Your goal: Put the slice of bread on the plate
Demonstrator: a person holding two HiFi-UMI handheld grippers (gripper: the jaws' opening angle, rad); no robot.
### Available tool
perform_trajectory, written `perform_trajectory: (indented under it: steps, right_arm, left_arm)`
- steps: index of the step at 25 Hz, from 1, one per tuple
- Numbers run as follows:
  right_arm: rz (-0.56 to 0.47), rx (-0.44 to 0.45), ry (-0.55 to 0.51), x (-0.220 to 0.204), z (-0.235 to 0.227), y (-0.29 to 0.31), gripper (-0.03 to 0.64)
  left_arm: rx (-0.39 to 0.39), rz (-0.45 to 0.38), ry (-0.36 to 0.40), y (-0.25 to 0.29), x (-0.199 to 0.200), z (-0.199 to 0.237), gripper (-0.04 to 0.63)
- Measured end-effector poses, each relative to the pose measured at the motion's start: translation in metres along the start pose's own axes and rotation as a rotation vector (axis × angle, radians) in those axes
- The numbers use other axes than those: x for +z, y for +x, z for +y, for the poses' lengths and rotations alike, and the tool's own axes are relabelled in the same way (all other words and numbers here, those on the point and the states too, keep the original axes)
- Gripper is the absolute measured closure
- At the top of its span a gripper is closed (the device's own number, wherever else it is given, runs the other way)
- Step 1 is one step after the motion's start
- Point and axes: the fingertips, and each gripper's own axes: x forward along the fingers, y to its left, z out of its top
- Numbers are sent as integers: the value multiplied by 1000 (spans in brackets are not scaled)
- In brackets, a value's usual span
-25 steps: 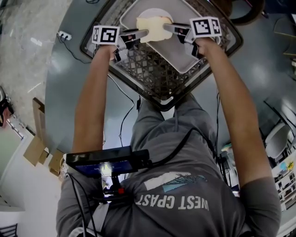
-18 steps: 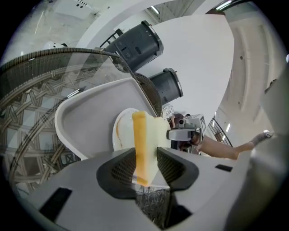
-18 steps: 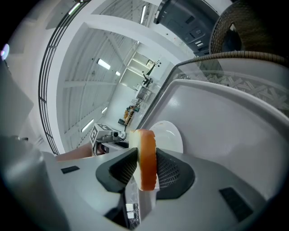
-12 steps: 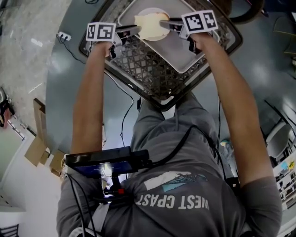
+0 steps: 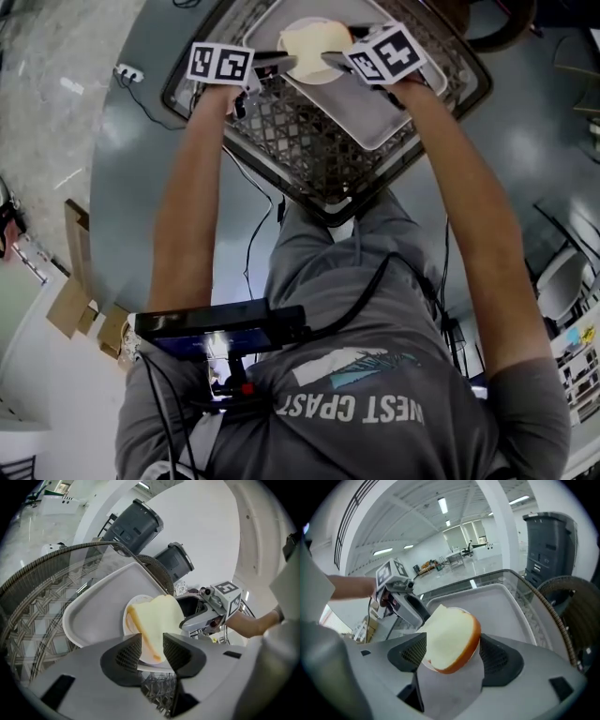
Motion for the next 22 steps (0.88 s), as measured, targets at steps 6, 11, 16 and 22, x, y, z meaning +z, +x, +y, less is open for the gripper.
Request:
perform_trajectory:
  steps: [6,11,16,22]
  right_arm:
    - [104,-66,-116,-22,1,8,260]
    - [201,-131,-197,-33,-3,7,196]
    - [141,-136,-161,-22,-2,-7,198]
    - [-90,-177,-98,17,2,-63,342]
  left_arm:
    - [22,-24,17,-5,2,2,465]
    - [46,-64,31,-15,2,3,465]
    - [46,-138,72,-33,15,-12,465]
    - [28,-290,191,-61,48,-59,466]
